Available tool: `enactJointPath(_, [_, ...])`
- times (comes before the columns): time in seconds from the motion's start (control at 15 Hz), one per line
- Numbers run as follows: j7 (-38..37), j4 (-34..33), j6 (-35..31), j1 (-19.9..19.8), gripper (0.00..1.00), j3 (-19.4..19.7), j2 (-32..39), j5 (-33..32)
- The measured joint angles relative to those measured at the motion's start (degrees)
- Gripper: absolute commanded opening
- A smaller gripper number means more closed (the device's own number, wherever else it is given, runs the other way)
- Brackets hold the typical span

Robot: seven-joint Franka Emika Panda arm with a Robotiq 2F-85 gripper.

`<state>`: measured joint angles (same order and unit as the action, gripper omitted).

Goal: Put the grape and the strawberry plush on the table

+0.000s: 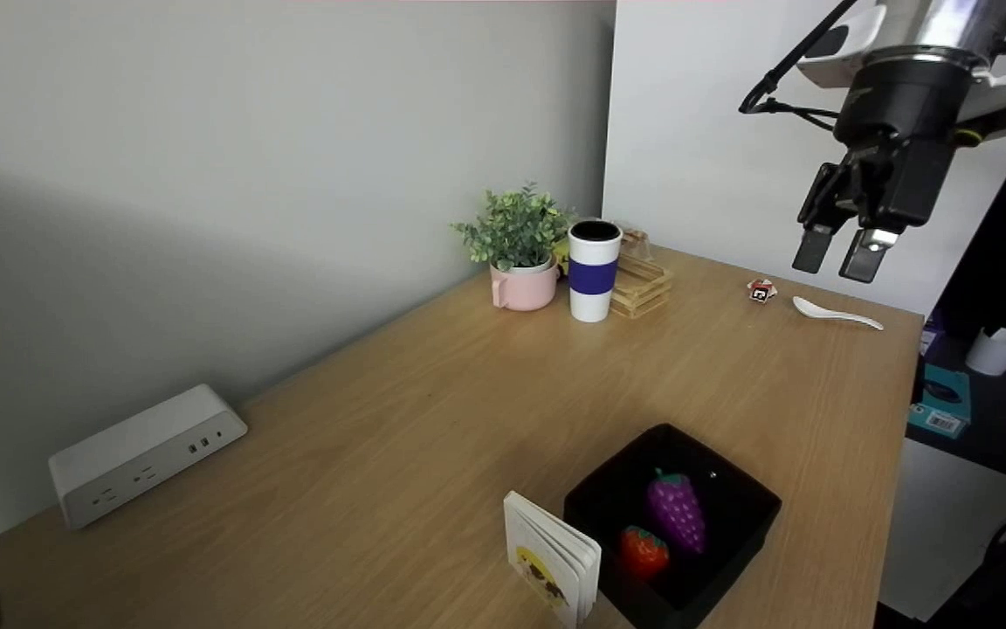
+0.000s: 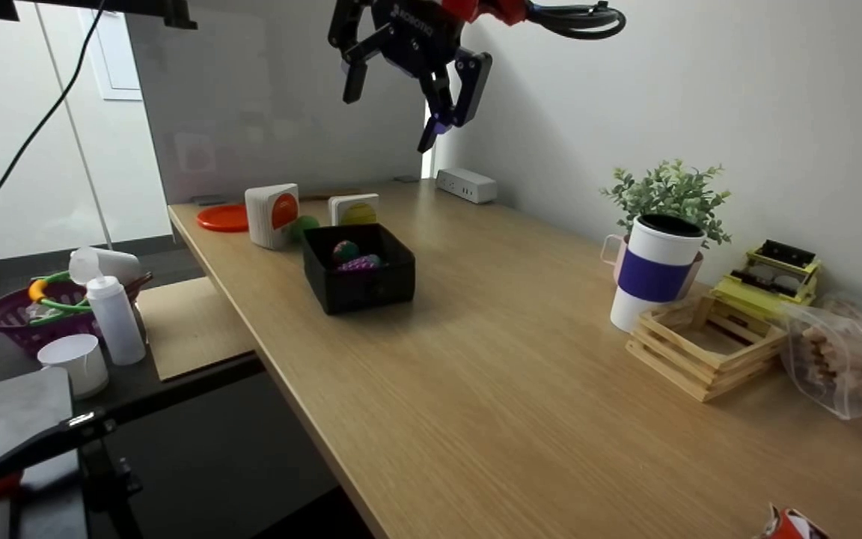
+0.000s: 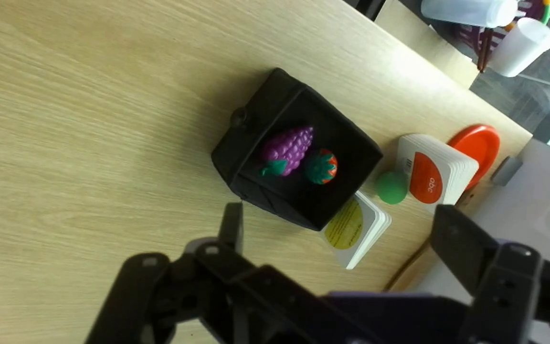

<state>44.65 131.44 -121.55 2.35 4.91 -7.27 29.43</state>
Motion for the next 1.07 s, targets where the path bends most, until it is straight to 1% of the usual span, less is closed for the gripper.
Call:
enactJointPath(0.33, [-0.60,0.00,-0.11,0.18,1.00,-0.41,0.08,0.03])
enactJointPath(0.53, [-1.34,0.00,-1.21,0.85,1.00,-1.79,0.42,0.69])
enactJointPath(0.67, [-1.74,-0.09,-3.30,1.82,1.00,-3.07,1.18,2.57])
enactJointPath(0.87, [-1.90,-1.17,-7.51,3.60,1.00,-5.45,4.30,7.21])
enactJointPath(1.07, [-4.62,-3.39,-12.46,4.82,1.00,-8.19,9.14,8.35])
